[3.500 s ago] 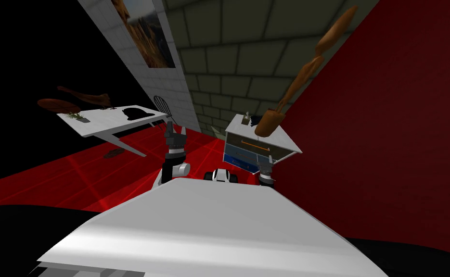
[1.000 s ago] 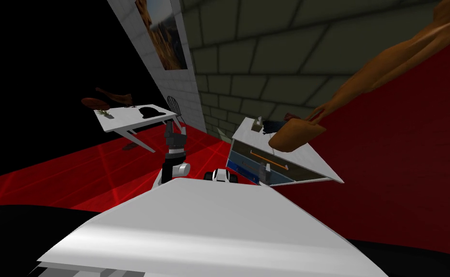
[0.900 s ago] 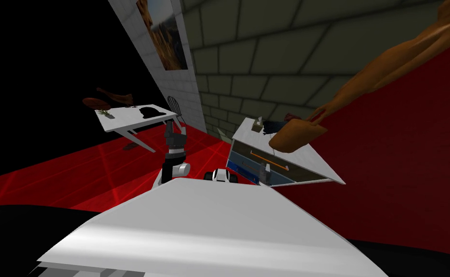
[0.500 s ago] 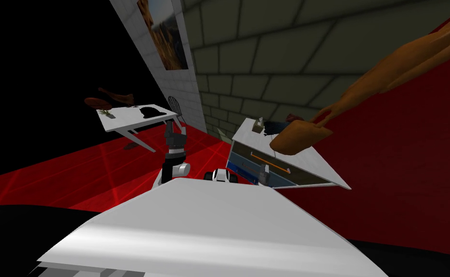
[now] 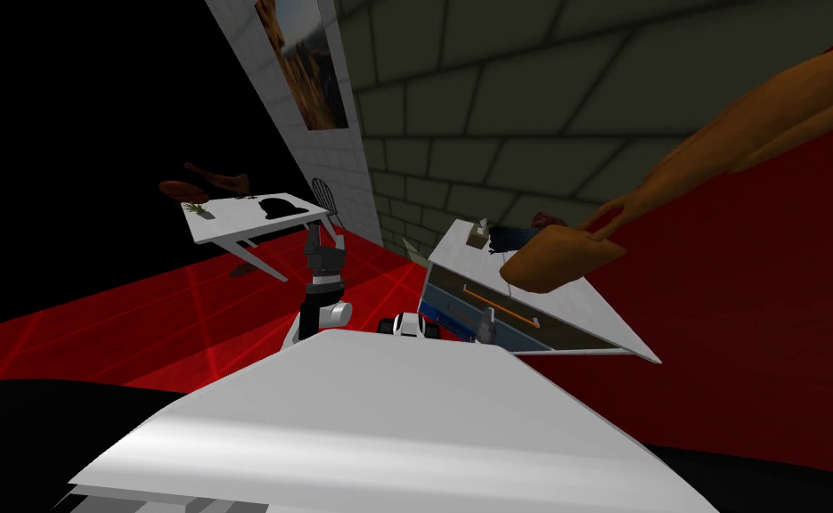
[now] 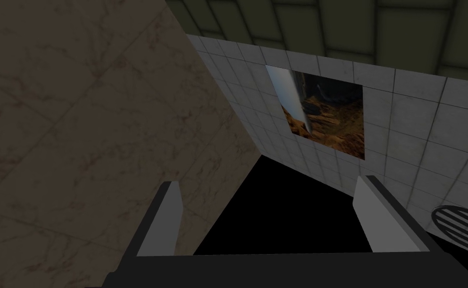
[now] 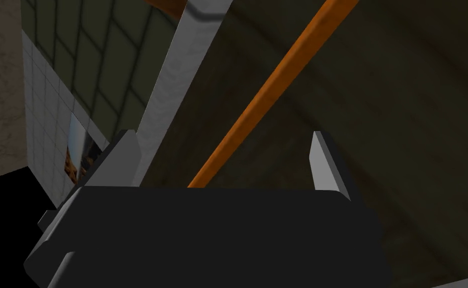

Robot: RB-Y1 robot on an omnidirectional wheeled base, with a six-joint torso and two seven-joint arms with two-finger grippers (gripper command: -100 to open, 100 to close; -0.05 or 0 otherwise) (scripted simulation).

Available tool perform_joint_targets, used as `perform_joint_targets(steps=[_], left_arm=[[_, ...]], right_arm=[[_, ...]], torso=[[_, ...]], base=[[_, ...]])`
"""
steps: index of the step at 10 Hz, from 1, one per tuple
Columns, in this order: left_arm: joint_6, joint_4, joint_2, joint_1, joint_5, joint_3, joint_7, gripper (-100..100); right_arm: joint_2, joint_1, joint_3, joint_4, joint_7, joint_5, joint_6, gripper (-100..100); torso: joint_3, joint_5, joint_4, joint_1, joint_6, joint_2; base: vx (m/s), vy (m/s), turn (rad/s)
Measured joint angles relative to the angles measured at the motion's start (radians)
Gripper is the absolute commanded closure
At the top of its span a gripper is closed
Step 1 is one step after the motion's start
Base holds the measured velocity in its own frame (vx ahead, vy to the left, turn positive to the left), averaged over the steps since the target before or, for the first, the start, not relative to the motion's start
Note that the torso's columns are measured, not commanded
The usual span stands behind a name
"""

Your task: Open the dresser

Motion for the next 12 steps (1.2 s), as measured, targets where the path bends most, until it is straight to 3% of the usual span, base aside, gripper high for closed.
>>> perform_joint_targets(steps=[12], left_arm=[[0.0,0.0,0.0,0.0,0.0,0.0,0.0,0]], right_arm=[[0.114,-0.016,-0.006,0.077,-0.317,-0.023,-0.058,-100]], torso=[[0.0,0.0,0.0,0.0,0.0,0.0]], base=[[0.013,-0.027,0.005]])
